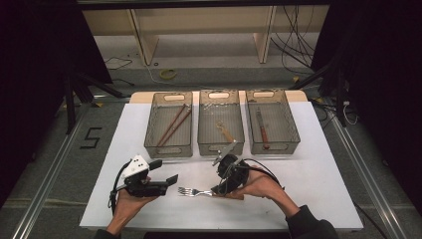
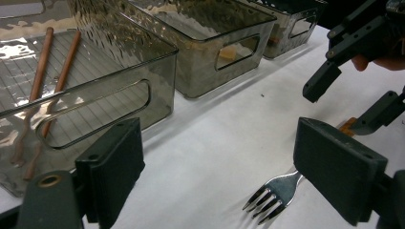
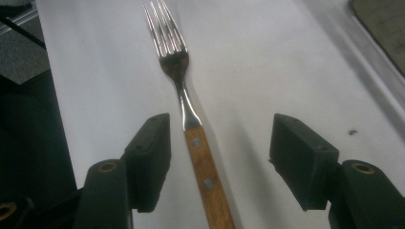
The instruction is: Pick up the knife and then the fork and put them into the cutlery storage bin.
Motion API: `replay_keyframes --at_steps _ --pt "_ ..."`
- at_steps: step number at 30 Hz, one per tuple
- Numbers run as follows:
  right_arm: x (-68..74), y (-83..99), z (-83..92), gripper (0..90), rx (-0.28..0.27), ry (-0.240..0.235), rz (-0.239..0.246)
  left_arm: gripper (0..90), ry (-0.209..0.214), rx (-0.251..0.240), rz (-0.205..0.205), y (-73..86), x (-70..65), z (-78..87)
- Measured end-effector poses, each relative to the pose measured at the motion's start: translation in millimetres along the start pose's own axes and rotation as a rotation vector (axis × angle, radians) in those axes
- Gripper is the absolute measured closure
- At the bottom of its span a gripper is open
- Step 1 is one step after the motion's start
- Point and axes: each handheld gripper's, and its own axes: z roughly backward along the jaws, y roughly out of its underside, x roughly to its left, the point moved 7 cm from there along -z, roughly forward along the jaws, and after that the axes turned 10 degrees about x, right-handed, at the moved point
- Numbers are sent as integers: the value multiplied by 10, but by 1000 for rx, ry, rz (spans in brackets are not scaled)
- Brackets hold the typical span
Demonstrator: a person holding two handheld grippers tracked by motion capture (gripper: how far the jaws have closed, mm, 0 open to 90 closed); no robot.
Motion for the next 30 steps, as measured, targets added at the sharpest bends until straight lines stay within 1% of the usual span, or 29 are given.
replay_keyframes --at_steps 13,17,19,23,26,30 --pt "14 21 -68 450 38 7 16 168 0 -1 -3 -2 -1 -1" --pt "21 36 -100 475 58 9 29 168 0 0 -3 -1 0 -1" --pt "32 46 -127 492 67 1 32 168 1 -1 -3 -3 0 1" --pt "44 76 -190 527 101 -5 40 168 1 -2 -1 -3 -2 0" --pt "52 88 -228 558 120 4 49 168 2 -2 -2 -3 -2 0" --pt "52 96 -248 587 131 13 61 168 2 -2 -2 -3 -2 -1"
